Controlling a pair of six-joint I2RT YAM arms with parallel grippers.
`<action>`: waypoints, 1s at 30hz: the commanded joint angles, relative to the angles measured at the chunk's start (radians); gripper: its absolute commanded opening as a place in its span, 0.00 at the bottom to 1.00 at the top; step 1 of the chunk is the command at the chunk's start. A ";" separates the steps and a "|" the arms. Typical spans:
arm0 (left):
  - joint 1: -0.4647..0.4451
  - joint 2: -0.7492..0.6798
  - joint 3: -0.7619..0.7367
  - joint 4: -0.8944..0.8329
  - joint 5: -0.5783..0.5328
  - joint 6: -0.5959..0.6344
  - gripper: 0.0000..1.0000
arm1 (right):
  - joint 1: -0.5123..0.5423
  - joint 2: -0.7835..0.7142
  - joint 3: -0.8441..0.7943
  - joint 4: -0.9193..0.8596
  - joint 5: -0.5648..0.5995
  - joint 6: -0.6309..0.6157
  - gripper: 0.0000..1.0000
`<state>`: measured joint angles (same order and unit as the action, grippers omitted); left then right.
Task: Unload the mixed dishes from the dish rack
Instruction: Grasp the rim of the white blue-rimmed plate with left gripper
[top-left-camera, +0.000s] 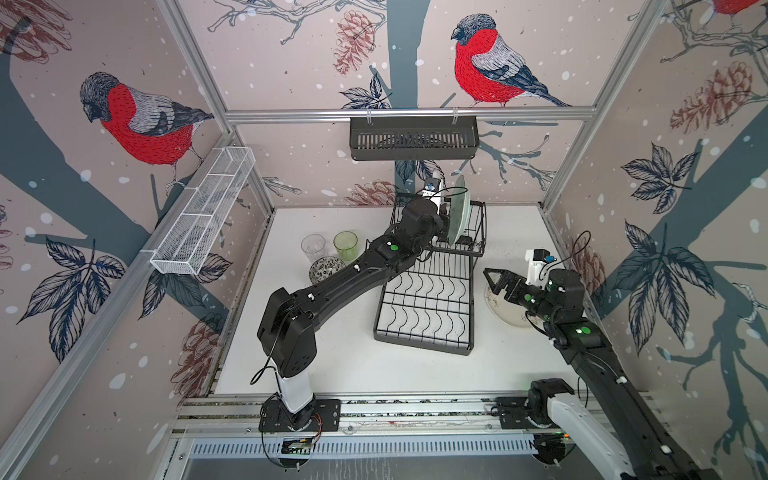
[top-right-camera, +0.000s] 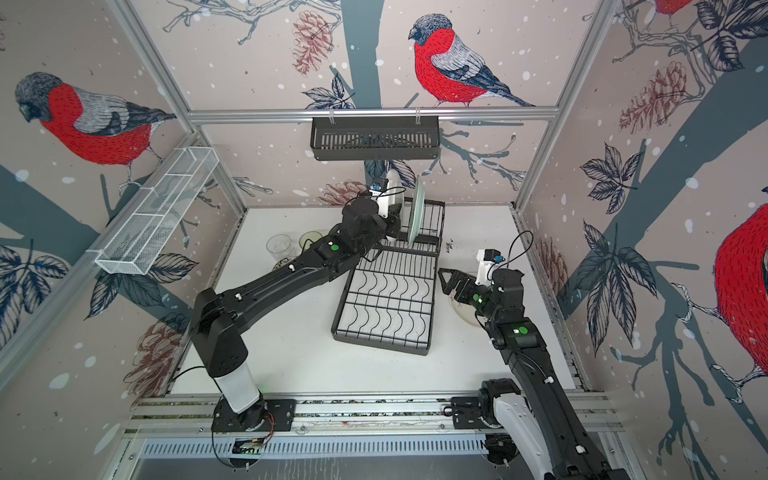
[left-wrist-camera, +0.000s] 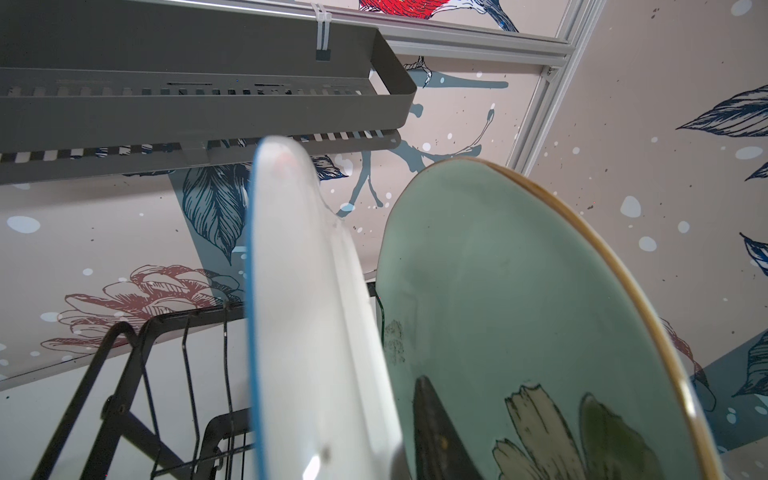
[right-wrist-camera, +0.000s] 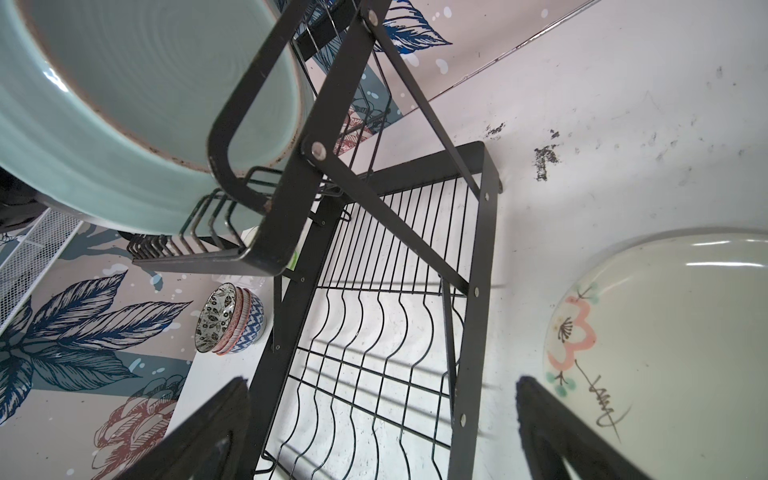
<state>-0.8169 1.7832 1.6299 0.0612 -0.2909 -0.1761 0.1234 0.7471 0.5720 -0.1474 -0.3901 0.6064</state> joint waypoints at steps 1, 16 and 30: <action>0.002 0.007 0.018 0.007 0.006 0.020 0.24 | 0.002 -0.005 0.006 0.009 0.014 0.011 1.00; 0.001 0.021 0.050 0.005 0.016 0.031 0.16 | 0.003 -0.013 0.001 0.000 0.023 0.015 1.00; 0.002 0.073 0.118 -0.001 -0.107 0.058 0.00 | 0.002 -0.024 -0.001 -0.008 0.027 0.022 0.99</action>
<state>-0.8177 1.8446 1.7256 0.0105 -0.3286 -0.1520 0.1230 0.7273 0.5697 -0.1581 -0.3679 0.6250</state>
